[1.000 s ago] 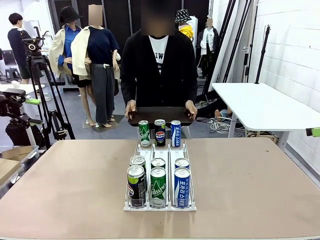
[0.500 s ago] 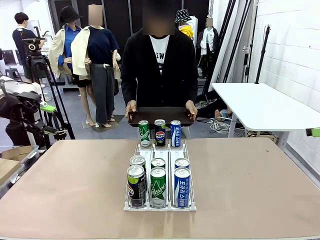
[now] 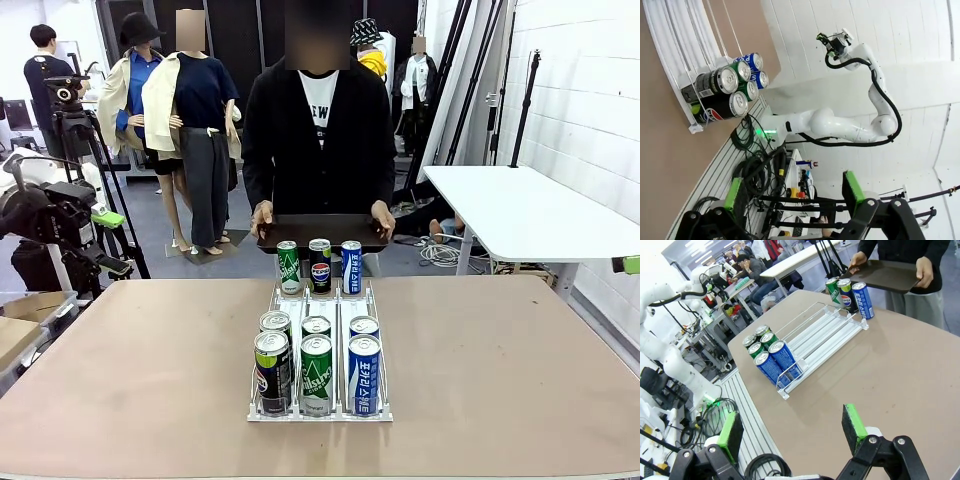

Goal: Retrieve and hand over the desired beverage to the person.
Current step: Pick up a can of the same type that the person held from the Automatic Can Dispenser.

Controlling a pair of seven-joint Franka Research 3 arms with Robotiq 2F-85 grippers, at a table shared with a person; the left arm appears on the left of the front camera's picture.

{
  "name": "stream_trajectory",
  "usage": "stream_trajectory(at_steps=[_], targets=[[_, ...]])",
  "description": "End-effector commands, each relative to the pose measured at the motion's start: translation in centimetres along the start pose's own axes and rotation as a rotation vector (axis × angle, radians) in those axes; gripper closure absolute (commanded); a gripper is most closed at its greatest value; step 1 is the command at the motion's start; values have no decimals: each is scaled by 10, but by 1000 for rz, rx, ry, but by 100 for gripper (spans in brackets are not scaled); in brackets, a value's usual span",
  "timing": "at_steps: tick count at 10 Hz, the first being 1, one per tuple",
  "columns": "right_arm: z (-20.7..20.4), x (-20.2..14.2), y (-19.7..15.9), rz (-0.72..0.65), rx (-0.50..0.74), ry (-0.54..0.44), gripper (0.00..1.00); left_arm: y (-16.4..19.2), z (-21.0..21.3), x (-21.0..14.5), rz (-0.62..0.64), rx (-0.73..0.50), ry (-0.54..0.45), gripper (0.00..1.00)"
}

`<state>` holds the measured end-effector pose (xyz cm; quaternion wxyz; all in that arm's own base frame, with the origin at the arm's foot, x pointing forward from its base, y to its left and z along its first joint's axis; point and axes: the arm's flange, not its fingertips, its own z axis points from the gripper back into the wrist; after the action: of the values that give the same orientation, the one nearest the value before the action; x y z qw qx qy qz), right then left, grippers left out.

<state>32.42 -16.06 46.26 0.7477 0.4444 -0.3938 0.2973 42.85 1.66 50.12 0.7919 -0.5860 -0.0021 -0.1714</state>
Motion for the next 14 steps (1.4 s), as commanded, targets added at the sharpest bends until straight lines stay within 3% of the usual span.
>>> stream_trajectory(at_steps=[1, 9, 14], targets=[[0, 1, 0, -2, 4, -15, 0, -26, -25, -10, -28, 61, -67, 0], [0, 1, 0, -2, 4, -15, 0, -85, -136, 4, -140, 320, -129, 0], [0, 1, 0, -2, 4, -15, 0, -106, -208, 3, -198, 523, -104, 0]])
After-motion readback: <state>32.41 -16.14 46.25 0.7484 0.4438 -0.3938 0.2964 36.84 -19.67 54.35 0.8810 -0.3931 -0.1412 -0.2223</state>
